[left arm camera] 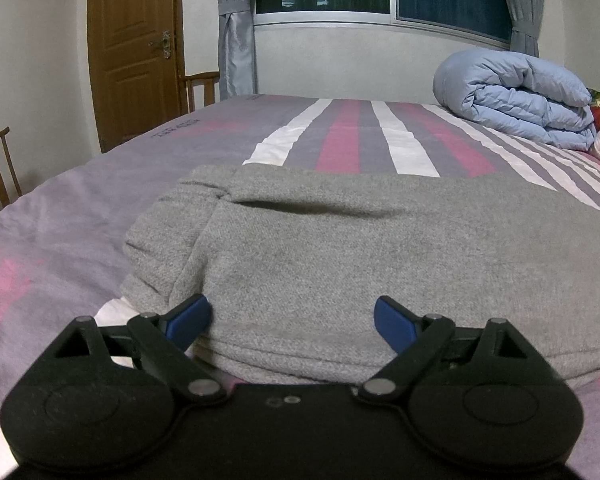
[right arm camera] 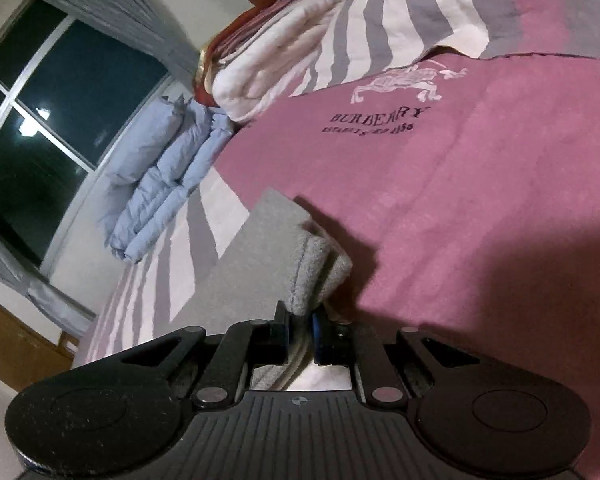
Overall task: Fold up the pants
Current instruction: 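Open the right gripper and release the fabric onto the stack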
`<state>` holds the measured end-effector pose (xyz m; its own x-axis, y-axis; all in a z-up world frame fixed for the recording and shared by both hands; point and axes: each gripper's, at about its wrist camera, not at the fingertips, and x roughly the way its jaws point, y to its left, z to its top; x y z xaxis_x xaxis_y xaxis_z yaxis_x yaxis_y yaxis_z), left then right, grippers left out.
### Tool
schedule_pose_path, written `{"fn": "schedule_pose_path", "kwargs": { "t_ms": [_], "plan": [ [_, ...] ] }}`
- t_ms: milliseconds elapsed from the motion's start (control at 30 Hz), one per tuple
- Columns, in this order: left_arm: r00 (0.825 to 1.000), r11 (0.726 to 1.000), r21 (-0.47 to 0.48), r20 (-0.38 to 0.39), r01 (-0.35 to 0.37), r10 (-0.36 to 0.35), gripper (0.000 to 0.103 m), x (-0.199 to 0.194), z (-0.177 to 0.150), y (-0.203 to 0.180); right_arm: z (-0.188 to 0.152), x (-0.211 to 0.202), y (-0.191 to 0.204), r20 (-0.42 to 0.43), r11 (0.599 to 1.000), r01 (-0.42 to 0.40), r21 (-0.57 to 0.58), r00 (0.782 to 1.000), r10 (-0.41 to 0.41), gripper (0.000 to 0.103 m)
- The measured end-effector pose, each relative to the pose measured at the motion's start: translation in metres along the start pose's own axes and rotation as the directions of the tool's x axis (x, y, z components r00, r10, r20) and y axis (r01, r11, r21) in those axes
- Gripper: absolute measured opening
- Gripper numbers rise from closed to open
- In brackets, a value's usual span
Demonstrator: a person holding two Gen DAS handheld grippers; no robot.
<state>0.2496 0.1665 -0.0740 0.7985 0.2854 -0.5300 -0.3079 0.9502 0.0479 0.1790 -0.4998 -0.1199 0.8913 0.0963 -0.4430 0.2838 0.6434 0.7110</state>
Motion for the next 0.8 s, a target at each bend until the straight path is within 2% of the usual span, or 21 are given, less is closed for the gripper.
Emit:
{"fn": "schedule_pose_path", "kwargs": {
  "t_ms": [233,300,400,533,633,667,700,733,800],
  "plan": [
    [1.000,1.000,0.001,0.002,-0.002,0.002,0.084,0.000,0.000,0.001,0.001,0.011,-0.010,-0.040,1.000,0.030,0.005,0.999,-0.030,0.012],
    [1.000,1.000,0.000,0.002,0.000,0.000,0.084,0.000,0.000,0.001,0.000,0.004,-0.008,-0.035,0.999,0.032,0.017,0.999,-0.032,0.019],
    [1.000,1.000,-0.002,0.004,0.001,-0.001,0.084,0.000,-0.001,0.001,-0.005,-0.009,0.003,-0.021,0.997,0.065,-0.033,0.998,-0.066,0.022],
    [1.000,1.000,-0.002,0.004,0.000,0.000,0.084,0.000,-0.001,0.000,-0.014,-0.023,0.016,-0.016,0.995,0.029,-0.093,0.999,-0.030,0.022],
    [1.000,1.000,-0.002,0.004,0.000,0.000,0.084,0.000,-0.001,0.000,-0.014,-0.013,0.020,-0.034,0.994,0.040,-0.100,0.998,-0.043,0.022],
    [1.000,1.000,-0.002,0.004,0.000,0.000,0.084,0.000,-0.001,0.000,-0.014,-0.010,0.022,-0.027,0.994,0.045,-0.101,0.999,-0.048,0.021],
    [1.000,1.000,-0.002,0.004,0.000,0.000,0.084,0.000,-0.001,0.000,-0.012,-0.009,0.025,-0.015,0.992,0.044,-0.116,0.999,-0.046,0.009],
    [1.000,1.000,-0.002,0.004,0.000,0.000,0.084,0.000,-0.001,0.000,-0.010,-0.009,0.029,-0.006,0.991,0.042,-0.128,0.999,-0.043,0.005],
    [1.000,1.000,-0.002,0.005,0.000,0.000,0.084,0.000,-0.001,-0.001,-0.008,-0.014,0.038,0.033,0.987,0.010,-0.161,0.999,-0.004,0.005]
  ]
}}
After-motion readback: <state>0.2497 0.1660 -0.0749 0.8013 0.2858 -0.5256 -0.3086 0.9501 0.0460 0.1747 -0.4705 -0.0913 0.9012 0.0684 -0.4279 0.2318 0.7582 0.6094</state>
